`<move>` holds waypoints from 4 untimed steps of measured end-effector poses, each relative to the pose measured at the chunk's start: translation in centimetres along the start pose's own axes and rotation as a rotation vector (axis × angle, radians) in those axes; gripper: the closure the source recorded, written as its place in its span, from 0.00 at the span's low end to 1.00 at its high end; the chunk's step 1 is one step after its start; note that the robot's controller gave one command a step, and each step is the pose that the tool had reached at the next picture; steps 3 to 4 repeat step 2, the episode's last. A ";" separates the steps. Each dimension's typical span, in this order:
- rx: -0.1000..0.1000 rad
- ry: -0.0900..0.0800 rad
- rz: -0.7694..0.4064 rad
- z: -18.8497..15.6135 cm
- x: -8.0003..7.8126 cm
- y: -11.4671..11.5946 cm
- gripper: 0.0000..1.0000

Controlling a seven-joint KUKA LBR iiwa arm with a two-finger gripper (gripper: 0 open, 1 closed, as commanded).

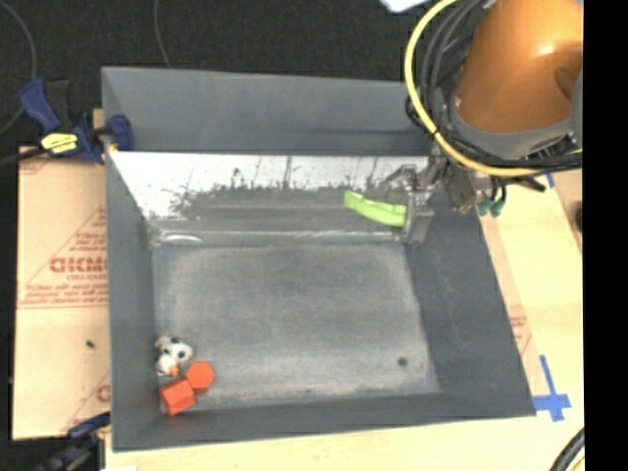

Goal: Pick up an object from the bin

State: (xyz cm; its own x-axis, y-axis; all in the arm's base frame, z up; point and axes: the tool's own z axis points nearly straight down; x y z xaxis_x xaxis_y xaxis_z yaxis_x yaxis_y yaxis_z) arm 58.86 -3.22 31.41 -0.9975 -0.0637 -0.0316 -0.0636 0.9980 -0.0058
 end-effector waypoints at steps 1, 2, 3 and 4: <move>0.000 0.002 -0.006 -0.2 -0.4 0.0 1.00; -0.001 0.012 -0.014 -1.0 -0.4 0.1 1.00; -0.001 0.012 -0.014 -1.0 -0.4 0.1 1.00; -0.001 0.012 -0.014 -1.0 -0.4 0.1 1.00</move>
Offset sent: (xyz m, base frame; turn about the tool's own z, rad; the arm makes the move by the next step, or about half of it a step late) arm -0.0169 0.0117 -0.0226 -0.1191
